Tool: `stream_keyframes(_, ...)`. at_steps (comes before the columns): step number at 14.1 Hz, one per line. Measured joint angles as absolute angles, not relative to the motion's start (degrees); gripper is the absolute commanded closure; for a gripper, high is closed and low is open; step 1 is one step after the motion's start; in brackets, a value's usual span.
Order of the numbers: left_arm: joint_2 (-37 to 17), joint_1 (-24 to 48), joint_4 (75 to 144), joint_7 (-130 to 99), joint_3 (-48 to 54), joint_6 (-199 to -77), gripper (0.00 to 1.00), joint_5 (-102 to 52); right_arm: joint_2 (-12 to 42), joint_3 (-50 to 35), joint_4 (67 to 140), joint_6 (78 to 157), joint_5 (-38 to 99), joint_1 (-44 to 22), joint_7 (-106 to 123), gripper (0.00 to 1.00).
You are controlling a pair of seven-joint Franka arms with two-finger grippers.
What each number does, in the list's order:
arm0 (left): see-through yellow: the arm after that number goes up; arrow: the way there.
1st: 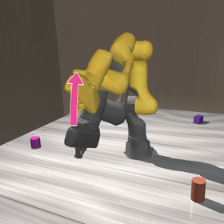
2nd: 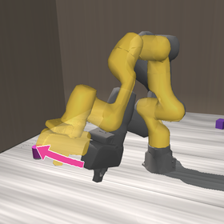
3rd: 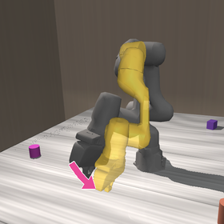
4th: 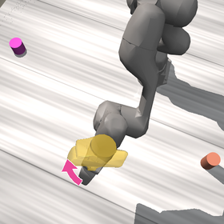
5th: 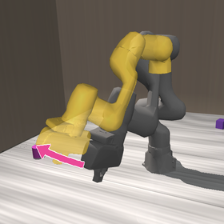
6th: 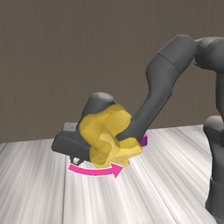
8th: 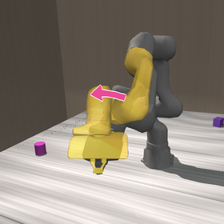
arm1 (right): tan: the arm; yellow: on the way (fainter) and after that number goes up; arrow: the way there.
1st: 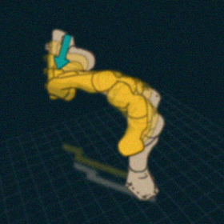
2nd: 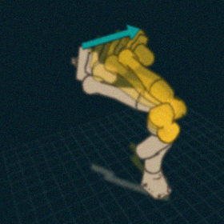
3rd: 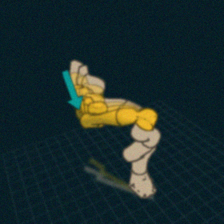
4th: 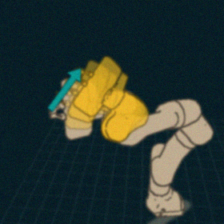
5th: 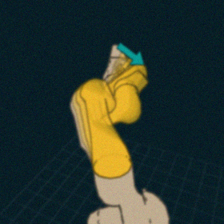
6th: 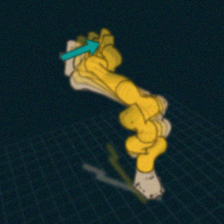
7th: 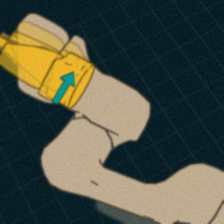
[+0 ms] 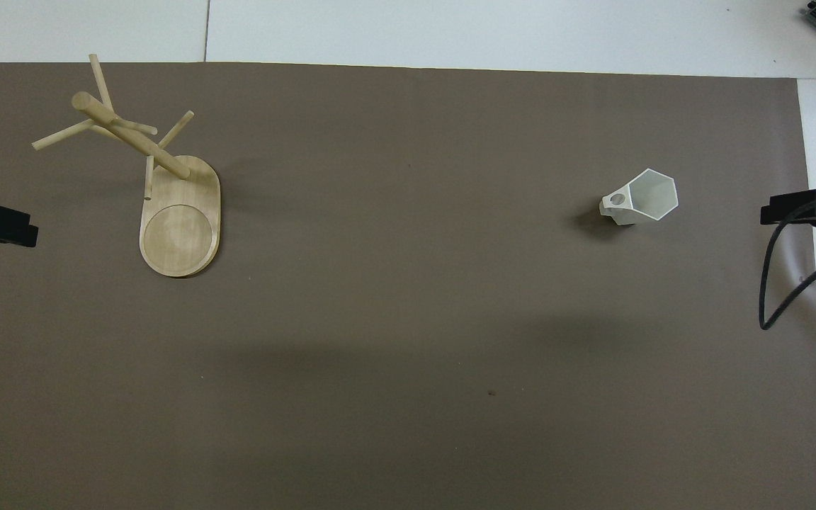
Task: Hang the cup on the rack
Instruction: 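Move the right gripper toward the white cup's handle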
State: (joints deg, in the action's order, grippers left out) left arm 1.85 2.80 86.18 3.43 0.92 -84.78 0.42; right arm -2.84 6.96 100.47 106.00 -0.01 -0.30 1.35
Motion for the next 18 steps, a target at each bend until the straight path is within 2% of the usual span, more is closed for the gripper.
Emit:
stream_keyframes(5, 1.85, 2.80, 86.22, 3.43, 0.92, -84.78, 0.00, 0.42, -0.16, 7.04, 105.12, 117.89, -0.01, -0.30, 3.26, 0.00)
stream_keyframes(11, 1.87, 2.81, 86.25, 3.44, 1.01, -84.78, 0.00, 0.42, 9.21, 7.16, 105.73, 129.63, -0.01, -0.06, 9.34, 0.00)
stream_keyframes(15, 1.95, 2.81, 86.29, 3.44, 1.02, -84.78, 0.00, 0.42, 14.34, 7.15, 106.18, 133.44, -0.01, -0.06, 9.36, 0.00)
stream_keyframes(18, 2.10, 2.81, 86.52, 3.44, 1.03, -84.78, 0.00, 0.42, 15.38, 7.03, 107.98, 135.28, -0.01, -0.09, 9.36, 0.00)
